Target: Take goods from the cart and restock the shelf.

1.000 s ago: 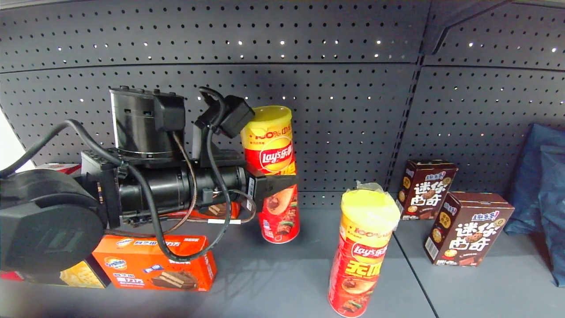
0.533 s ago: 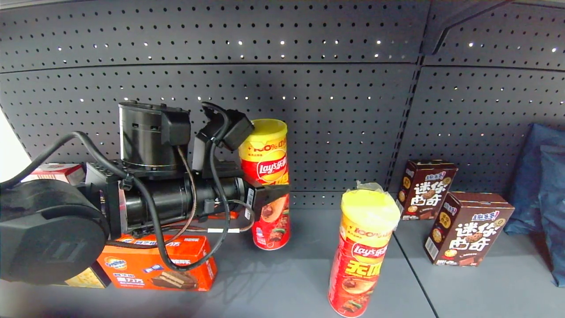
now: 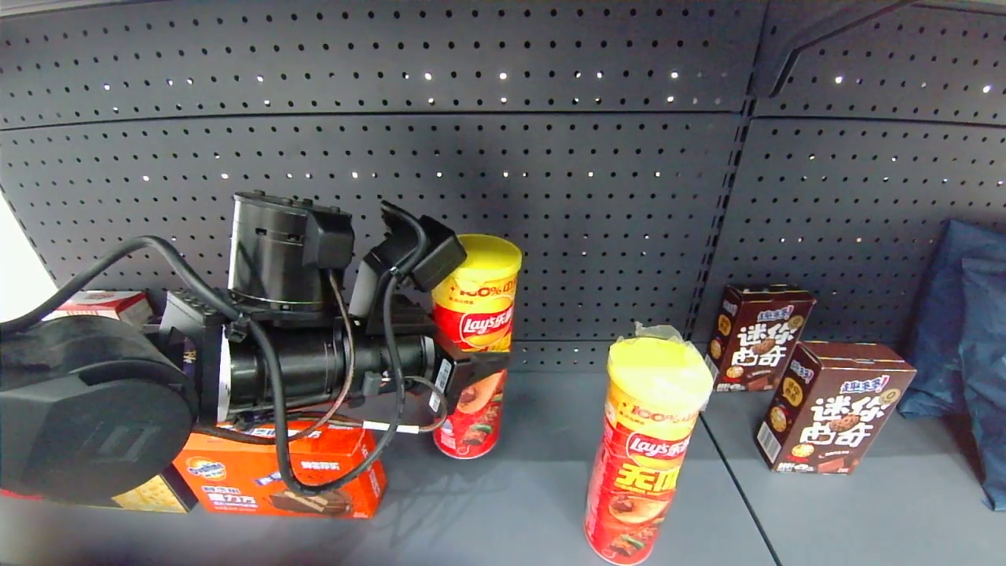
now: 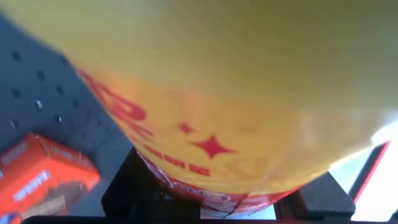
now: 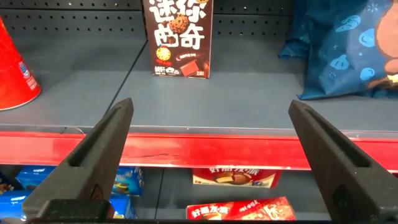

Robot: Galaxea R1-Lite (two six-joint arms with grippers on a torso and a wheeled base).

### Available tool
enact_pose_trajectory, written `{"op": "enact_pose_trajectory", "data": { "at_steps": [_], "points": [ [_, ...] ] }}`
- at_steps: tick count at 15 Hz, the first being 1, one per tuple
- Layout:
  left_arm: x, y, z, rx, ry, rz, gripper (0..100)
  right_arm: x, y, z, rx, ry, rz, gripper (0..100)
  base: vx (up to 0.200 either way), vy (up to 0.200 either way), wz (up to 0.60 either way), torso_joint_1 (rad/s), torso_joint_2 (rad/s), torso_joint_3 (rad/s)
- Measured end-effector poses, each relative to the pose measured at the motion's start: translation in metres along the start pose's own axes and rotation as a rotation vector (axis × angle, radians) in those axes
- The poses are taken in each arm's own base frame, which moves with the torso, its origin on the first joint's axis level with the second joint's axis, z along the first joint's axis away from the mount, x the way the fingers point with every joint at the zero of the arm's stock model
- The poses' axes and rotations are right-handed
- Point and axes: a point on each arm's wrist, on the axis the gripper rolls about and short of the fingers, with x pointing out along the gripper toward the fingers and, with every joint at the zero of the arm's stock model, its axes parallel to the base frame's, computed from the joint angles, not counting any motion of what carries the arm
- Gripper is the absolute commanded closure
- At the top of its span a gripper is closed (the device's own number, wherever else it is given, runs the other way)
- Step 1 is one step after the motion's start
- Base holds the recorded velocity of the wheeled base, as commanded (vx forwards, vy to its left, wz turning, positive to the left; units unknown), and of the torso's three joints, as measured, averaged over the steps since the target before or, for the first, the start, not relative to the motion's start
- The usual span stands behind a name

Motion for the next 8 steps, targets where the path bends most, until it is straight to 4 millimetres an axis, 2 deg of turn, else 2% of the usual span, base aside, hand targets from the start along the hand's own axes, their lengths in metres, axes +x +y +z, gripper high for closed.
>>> {"op": "enact_pose_trajectory", "data": {
  "at_steps": [4, 8],
  "points": [
    [0.010, 0.005, 0.020, 0.013, -0.081, -0.179, 100, 0.000, 0.000, 0.000, 0.000, 0.000, 0.000, 0, 0.000, 0.000, 0.00, 0.000, 0.00, 0.000],
    [0.034, 0.019, 0.021, 0.008, -0.102, -0.335, 100, 0.000, 0.000, 0.000, 0.000, 0.000, 0.000, 0, 0.000, 0.000, 0.00, 0.000, 0.00, 0.000]
  ]
}}
